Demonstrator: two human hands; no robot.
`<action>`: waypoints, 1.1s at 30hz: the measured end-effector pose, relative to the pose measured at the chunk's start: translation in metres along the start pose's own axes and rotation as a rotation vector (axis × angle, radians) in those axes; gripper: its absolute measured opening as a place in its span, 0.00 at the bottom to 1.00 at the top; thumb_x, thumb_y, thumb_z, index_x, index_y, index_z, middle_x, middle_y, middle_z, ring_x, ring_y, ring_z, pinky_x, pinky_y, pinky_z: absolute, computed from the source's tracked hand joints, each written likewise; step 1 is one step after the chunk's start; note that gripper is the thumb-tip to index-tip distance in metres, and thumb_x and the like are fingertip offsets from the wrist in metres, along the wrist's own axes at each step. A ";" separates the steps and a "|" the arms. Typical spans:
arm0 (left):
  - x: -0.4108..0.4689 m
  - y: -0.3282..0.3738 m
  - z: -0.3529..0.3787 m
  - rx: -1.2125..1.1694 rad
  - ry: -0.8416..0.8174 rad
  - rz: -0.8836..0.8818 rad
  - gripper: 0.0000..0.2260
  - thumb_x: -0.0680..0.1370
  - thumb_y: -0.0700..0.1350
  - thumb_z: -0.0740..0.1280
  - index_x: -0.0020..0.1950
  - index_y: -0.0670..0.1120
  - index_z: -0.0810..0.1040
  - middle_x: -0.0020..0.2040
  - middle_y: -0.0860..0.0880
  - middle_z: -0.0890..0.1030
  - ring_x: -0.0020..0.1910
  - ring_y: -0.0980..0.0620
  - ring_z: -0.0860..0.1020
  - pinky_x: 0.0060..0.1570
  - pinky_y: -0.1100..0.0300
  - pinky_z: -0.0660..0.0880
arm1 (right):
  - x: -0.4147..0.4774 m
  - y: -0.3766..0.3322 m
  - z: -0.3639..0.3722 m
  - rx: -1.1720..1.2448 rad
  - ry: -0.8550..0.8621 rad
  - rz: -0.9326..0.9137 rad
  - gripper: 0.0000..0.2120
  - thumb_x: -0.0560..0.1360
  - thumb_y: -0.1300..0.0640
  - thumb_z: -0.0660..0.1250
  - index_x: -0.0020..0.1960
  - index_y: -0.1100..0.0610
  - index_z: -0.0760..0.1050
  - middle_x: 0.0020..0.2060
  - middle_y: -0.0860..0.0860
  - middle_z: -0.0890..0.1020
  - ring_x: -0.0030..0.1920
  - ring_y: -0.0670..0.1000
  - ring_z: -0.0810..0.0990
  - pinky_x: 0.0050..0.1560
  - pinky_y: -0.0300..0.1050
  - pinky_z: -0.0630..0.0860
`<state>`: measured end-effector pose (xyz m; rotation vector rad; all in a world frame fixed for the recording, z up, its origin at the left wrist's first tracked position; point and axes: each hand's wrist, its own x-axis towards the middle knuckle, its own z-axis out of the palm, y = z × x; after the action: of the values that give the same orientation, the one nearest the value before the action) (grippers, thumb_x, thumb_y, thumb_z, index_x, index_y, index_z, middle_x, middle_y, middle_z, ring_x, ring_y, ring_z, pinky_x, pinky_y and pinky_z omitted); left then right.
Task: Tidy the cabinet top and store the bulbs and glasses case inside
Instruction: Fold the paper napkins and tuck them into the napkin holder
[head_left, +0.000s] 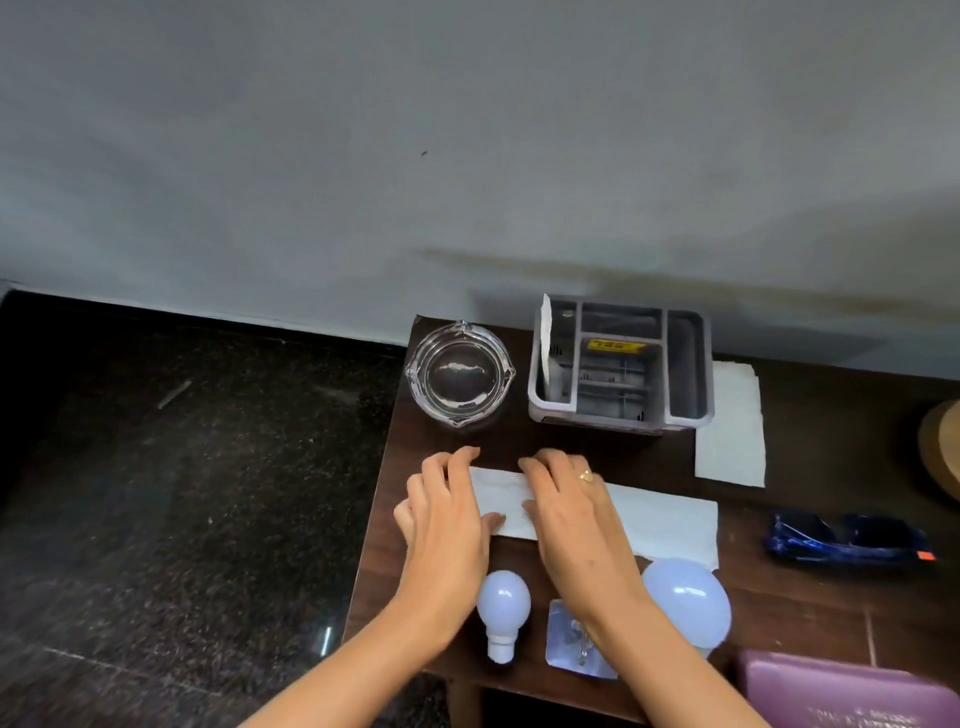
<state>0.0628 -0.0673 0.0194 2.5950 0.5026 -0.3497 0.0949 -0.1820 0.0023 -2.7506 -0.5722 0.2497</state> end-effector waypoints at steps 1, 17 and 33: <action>0.004 -0.001 0.001 0.000 -0.001 -0.008 0.25 0.75 0.47 0.66 0.69 0.51 0.60 0.64 0.52 0.65 0.60 0.52 0.64 0.57 0.58 0.61 | 0.003 0.001 0.000 -0.027 -0.012 0.019 0.27 0.51 0.64 0.78 0.49 0.57 0.76 0.42 0.53 0.80 0.39 0.54 0.79 0.36 0.44 0.77; 0.018 0.018 -0.063 -0.322 -0.078 0.402 0.04 0.70 0.47 0.64 0.44 0.54 0.76 0.44 0.59 0.76 0.47 0.59 0.72 0.48 0.62 0.68 | 0.002 -0.008 -0.068 0.151 0.063 0.093 0.05 0.65 0.56 0.67 0.39 0.49 0.80 0.33 0.47 0.78 0.35 0.52 0.72 0.34 0.42 0.62; 0.099 0.118 -0.089 -0.512 0.233 0.464 0.03 0.73 0.36 0.68 0.45 0.40 0.79 0.38 0.47 0.83 0.38 0.50 0.80 0.42 0.58 0.77 | 0.075 0.059 -0.138 0.466 0.251 0.301 0.09 0.74 0.61 0.65 0.53 0.58 0.78 0.49 0.57 0.81 0.51 0.59 0.77 0.56 0.59 0.72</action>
<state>0.2140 -0.0924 0.1104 2.1636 0.0377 0.2165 0.2160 -0.2404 0.1034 -2.3496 -0.0218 0.0866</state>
